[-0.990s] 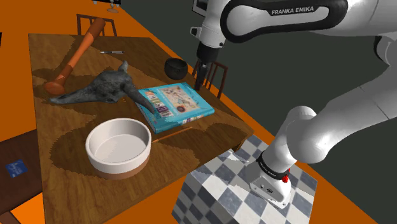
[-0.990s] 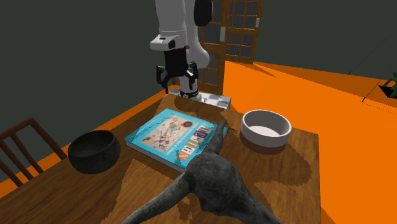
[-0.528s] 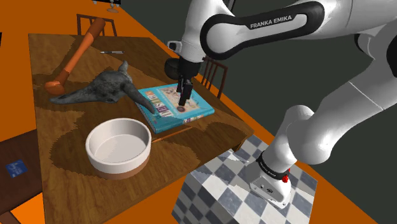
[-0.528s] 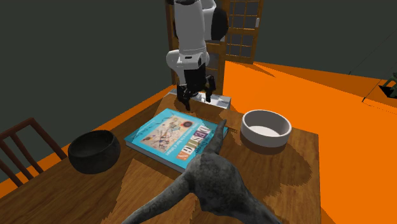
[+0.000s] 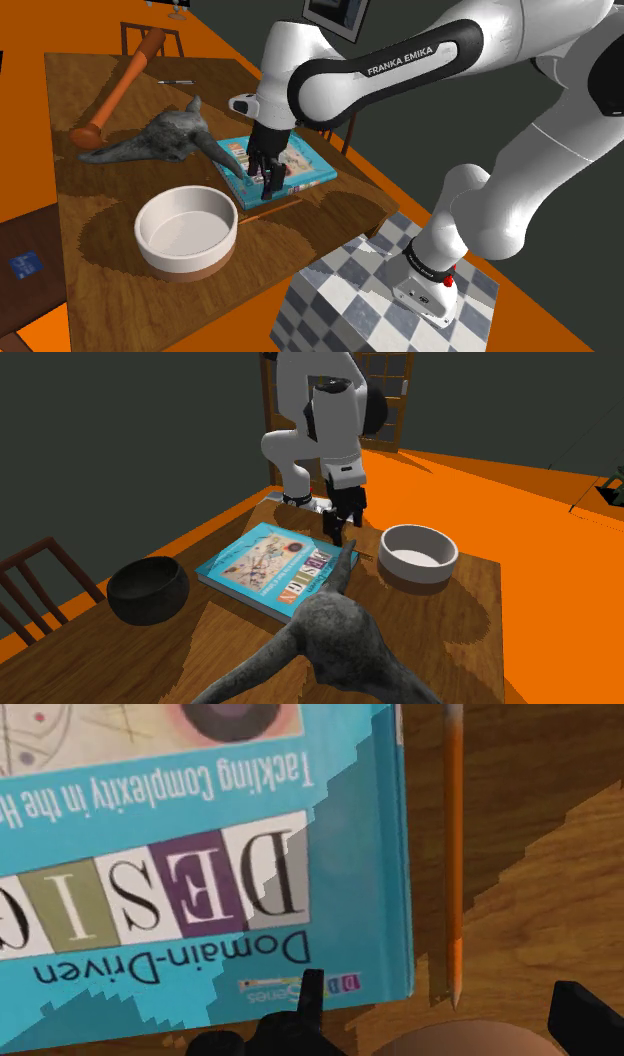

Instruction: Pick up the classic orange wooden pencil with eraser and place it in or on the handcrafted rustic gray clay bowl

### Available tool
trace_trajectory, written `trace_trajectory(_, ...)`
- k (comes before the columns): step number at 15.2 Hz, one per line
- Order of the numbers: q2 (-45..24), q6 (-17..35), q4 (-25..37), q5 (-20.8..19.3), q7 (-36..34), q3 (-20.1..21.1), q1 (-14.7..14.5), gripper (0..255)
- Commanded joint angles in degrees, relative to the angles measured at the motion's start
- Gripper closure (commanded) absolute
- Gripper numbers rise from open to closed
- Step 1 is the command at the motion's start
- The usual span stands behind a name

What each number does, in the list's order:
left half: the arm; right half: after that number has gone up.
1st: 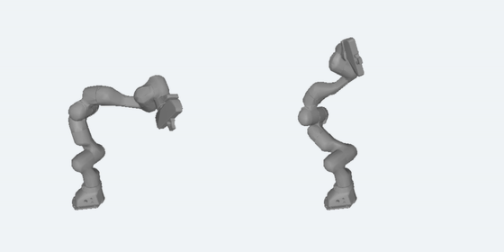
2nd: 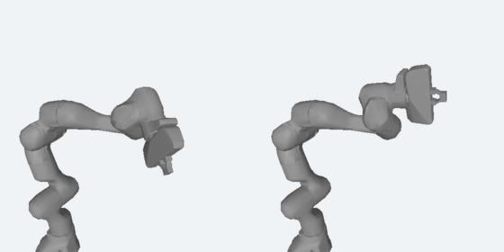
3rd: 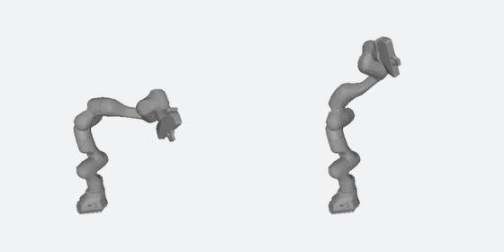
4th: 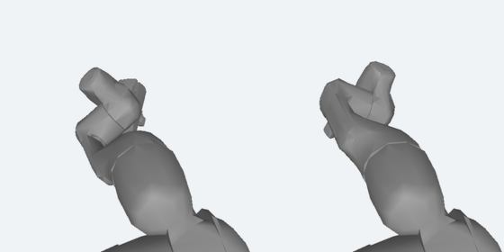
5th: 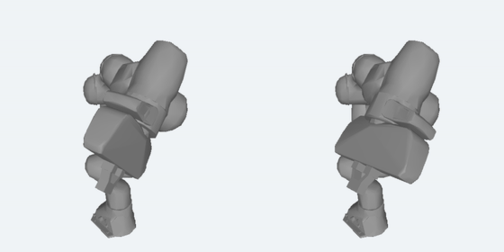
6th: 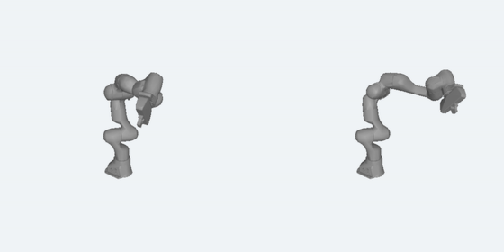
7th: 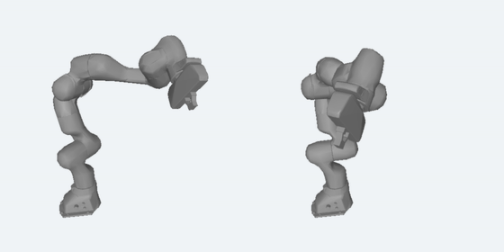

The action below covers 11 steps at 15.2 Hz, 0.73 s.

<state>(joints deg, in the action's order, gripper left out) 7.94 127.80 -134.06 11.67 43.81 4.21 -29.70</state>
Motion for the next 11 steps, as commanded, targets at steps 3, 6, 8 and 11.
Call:
trace_trajectory(3,-3.2,3.0,0.3,2.4,5.6,2.0,-2.9,0)
trace_trajectory(6,-4.7,5.4,-0.5,2.7,5.7,2.3,-3.1,0)
trace_trajectory(8,-5.7,6.9,-1.0,2.9,5.8,2.4,-3.2,0)
trace_trajectory(11,-7.2,9.0,-1.6,3.2,6.0,2.6,-3.5,0)
